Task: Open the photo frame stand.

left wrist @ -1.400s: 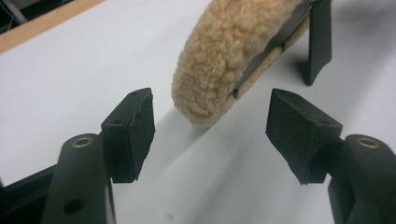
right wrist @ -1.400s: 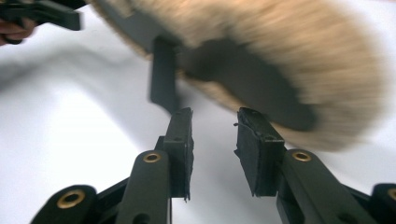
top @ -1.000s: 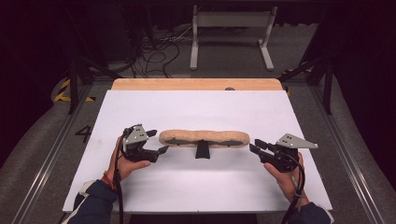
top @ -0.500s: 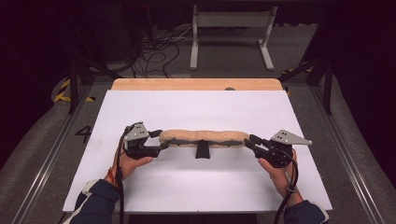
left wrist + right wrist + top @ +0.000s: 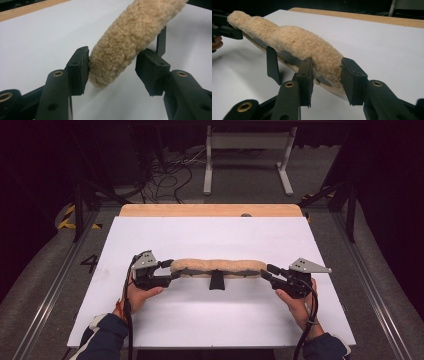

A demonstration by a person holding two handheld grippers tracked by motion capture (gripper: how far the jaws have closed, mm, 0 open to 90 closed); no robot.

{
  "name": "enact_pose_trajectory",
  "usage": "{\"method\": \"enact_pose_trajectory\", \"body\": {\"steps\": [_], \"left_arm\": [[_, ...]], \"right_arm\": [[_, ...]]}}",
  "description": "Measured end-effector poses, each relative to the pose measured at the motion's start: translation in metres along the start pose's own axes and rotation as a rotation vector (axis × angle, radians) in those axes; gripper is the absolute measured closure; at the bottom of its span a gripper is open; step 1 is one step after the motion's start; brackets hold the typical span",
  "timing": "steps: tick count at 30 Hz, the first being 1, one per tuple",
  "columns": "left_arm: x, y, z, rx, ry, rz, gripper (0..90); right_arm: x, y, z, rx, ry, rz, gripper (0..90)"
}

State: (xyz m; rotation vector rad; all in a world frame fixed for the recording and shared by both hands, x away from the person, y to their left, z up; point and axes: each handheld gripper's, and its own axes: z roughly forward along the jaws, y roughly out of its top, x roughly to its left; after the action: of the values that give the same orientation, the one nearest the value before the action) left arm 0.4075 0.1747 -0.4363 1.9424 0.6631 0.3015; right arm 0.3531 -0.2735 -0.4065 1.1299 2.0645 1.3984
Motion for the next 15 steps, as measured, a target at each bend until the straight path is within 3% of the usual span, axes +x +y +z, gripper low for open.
{"method": "enact_pose_trajectory", "body": {"steps": [8,15], "left_arm": [[0.0013,-0.0007,0.0013,-0.001,-0.017,0.008,46.4],[0.0018,-0.0002,0.0014,-0.01,-0.025,0.01,45.2]], "right_arm": [[0.0051,0.001,0.0024,0.024,0.004,-0.037,61.1],[0.003,0.0003,0.0035,0.02,0.004,-0.026,61.3]]}}
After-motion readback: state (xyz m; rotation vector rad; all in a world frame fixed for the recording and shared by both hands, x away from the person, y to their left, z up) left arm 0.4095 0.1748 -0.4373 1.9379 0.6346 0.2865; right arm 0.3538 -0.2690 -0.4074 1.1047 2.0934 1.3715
